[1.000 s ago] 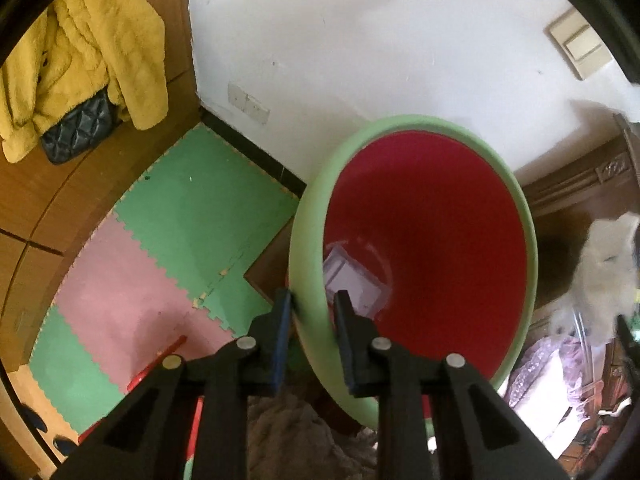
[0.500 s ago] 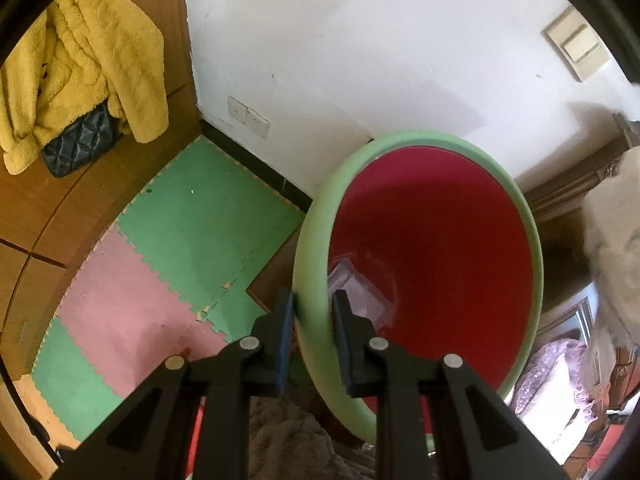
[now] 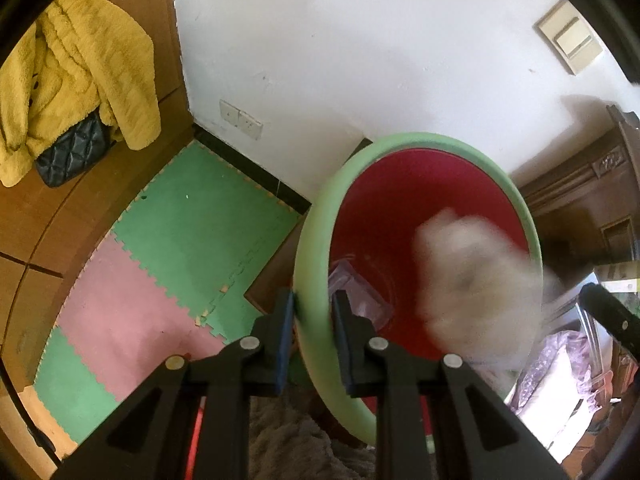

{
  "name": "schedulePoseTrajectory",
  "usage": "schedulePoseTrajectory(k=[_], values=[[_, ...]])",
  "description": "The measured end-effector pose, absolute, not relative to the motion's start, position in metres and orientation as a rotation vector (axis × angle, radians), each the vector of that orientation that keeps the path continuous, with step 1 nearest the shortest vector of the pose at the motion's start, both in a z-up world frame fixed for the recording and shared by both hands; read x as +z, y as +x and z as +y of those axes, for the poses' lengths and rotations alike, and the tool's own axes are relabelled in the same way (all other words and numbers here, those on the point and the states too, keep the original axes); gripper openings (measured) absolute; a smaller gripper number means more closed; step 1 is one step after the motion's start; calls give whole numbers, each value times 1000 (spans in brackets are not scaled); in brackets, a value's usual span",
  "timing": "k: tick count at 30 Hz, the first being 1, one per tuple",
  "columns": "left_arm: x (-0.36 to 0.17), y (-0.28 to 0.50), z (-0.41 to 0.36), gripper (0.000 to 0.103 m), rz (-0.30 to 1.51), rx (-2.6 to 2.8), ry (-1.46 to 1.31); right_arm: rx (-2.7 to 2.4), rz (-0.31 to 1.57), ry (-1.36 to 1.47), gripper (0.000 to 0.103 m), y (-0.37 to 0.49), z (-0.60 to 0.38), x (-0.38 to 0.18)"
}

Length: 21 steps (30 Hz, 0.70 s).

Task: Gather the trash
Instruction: 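Move the plastic bag over the bucket and release it from the right tool, then reach to the nightstand and grasp the blue face mask with the right tool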

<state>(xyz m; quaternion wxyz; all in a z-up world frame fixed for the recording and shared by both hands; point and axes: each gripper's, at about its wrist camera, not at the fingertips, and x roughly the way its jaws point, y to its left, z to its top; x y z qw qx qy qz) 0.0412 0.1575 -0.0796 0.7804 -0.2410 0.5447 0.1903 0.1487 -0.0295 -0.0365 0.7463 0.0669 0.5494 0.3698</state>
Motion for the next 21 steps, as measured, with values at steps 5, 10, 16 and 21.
schedulePoseTrajectory(k=[5,10,16,21], values=[[-79,43,155,19,1180,412,-514,792,1233,121,21,151,-32,-42],[-79,43,155,19,1175,420,-528,768,1245,123,22,153,-38,-42],[-78,45,158,19,1180,422,-516,702,1213,157,22,154,-57,-40],[-79,45,157,19,1185,426,-520,623,1228,134,22,148,-75,-40]])
